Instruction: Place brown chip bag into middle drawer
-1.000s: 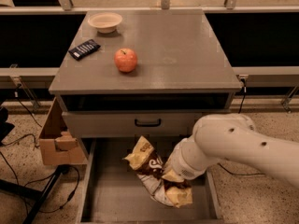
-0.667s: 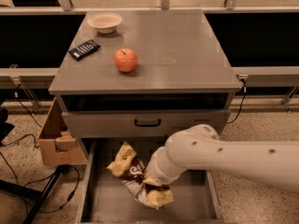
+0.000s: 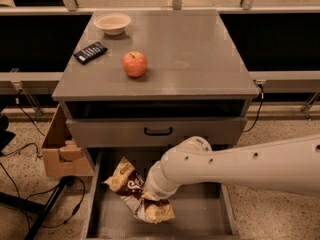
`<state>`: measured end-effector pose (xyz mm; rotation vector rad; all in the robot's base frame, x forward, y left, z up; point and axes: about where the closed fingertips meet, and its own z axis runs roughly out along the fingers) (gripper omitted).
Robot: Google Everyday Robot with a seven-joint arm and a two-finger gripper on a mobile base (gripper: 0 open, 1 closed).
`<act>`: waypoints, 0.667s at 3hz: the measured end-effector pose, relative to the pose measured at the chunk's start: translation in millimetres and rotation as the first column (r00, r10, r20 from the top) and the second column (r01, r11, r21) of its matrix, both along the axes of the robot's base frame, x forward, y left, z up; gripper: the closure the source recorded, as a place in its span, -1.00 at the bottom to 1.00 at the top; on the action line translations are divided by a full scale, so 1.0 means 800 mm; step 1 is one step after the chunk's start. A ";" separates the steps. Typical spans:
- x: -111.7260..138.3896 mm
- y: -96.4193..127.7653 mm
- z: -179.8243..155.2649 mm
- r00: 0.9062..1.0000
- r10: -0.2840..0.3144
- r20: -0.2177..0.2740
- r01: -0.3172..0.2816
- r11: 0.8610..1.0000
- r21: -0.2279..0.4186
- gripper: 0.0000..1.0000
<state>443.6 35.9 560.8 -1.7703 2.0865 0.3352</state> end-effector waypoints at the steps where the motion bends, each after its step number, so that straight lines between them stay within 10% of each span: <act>1: 0.000 0.001 0.000 1.000 0.002 0.000 -0.002 1.000 0.000 0.15; 2: -0.001 0.001 0.000 1.000 0.004 0.000 -0.004 1.000 -0.001 -0.28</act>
Offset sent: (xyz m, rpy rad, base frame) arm -0.0003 0.0005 -0.0001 -0.0004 0.0000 0.0020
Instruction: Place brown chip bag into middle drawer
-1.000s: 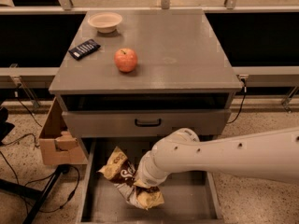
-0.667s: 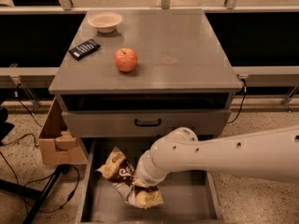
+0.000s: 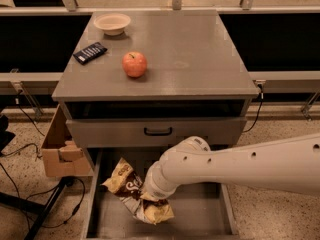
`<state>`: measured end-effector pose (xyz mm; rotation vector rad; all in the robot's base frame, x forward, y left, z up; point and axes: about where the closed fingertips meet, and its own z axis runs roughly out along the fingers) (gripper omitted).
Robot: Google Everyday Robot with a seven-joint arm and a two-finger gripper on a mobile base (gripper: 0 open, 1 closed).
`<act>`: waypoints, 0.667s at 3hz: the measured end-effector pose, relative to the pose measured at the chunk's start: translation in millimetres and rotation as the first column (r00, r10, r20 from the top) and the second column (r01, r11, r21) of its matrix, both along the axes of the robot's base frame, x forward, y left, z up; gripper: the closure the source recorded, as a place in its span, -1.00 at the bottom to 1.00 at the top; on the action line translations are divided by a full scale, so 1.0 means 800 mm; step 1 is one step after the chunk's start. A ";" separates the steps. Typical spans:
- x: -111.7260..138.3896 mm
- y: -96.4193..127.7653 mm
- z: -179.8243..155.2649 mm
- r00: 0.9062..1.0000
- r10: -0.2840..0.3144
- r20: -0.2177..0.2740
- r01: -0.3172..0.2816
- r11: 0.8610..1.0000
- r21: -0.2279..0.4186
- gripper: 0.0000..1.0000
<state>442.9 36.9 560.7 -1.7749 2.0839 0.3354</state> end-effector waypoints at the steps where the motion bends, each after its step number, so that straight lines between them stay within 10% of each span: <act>1: 0.000 0.000 0.000 1.000 0.001 0.000 -0.001 1.000 0.000 -0.75; 2: -0.001 0.001 0.000 1.000 0.002 0.000 -0.002 1.000 -0.001 -1.00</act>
Offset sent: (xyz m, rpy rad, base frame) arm -0.0004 0.0003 0.0000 -0.0004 0.0000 0.0013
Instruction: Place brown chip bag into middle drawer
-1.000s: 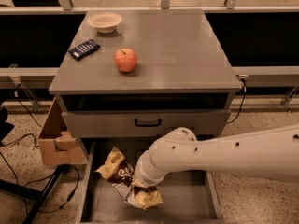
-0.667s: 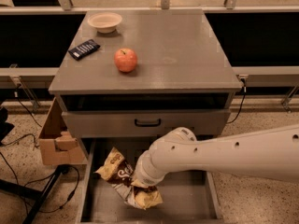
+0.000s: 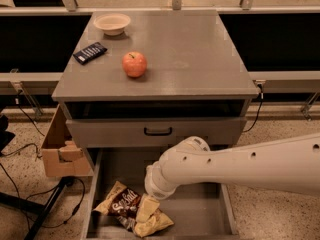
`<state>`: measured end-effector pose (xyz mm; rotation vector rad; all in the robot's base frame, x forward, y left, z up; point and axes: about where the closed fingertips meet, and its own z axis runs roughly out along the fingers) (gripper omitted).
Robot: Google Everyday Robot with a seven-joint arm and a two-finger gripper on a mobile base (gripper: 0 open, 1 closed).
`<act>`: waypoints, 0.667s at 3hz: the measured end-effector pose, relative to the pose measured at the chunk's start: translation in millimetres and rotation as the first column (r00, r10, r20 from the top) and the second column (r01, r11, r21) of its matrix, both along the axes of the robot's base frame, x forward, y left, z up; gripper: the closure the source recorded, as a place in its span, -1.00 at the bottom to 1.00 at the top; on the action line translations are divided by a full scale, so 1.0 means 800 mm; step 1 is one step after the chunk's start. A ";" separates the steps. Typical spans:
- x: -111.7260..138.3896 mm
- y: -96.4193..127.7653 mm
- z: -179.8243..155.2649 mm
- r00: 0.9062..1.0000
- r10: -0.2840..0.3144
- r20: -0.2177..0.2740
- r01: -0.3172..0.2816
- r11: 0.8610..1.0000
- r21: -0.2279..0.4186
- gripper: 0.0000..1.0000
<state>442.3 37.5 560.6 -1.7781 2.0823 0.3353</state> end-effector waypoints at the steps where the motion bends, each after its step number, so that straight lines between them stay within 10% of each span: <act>1: 0.000 0.000 0.000 1.000 0.000 0.000 0.000 1.000 0.000 -1.00; 2: -0.005 -0.012 0.032 1.000 0.012 0.006 -0.012 1.000 -0.007 -1.00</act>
Offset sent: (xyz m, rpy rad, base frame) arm -0.0160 -0.0423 0.1082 -0.0277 -0.0242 0.0461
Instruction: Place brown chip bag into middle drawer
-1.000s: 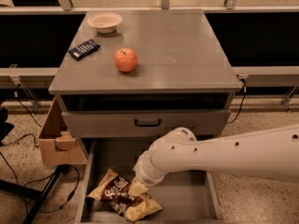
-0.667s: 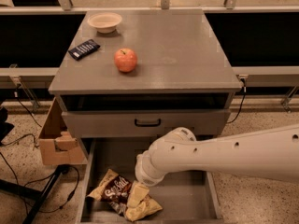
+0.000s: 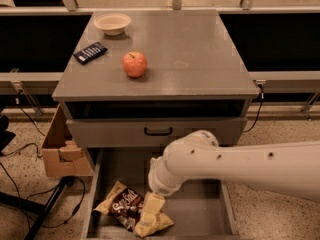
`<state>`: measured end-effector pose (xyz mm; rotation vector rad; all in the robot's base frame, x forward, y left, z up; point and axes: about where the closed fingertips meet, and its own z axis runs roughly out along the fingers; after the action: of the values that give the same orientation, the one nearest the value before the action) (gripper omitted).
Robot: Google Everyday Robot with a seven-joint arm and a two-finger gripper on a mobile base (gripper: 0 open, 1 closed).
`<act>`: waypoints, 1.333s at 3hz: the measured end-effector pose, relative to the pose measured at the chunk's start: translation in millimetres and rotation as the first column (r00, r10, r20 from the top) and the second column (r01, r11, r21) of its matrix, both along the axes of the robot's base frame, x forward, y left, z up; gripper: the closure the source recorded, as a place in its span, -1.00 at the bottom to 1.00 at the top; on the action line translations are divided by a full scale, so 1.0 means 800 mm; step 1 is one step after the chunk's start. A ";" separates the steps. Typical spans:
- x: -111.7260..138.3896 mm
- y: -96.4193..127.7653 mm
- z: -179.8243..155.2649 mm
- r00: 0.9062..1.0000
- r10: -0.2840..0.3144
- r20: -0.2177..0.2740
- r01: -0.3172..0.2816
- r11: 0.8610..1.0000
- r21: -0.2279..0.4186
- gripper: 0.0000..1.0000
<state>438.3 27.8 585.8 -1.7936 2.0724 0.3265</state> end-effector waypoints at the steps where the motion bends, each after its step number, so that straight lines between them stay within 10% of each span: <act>1: -0.015 -0.037 0.096 1.000 0.001 0.023 -0.002 1.000 0.009 -1.00; 2: 0.003 -0.112 0.210 0.997 0.019 0.070 -0.022 0.999 0.042 -1.00; 4: 0.030 -0.164 0.343 0.958 0.251 0.136 -0.249 0.968 -0.034 -1.00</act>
Offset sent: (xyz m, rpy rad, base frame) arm -0.0215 -0.1561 0.2513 -0.0179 -0.0315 0.2856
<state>461.9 -103.0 860.5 -2.0319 1.7616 0.2445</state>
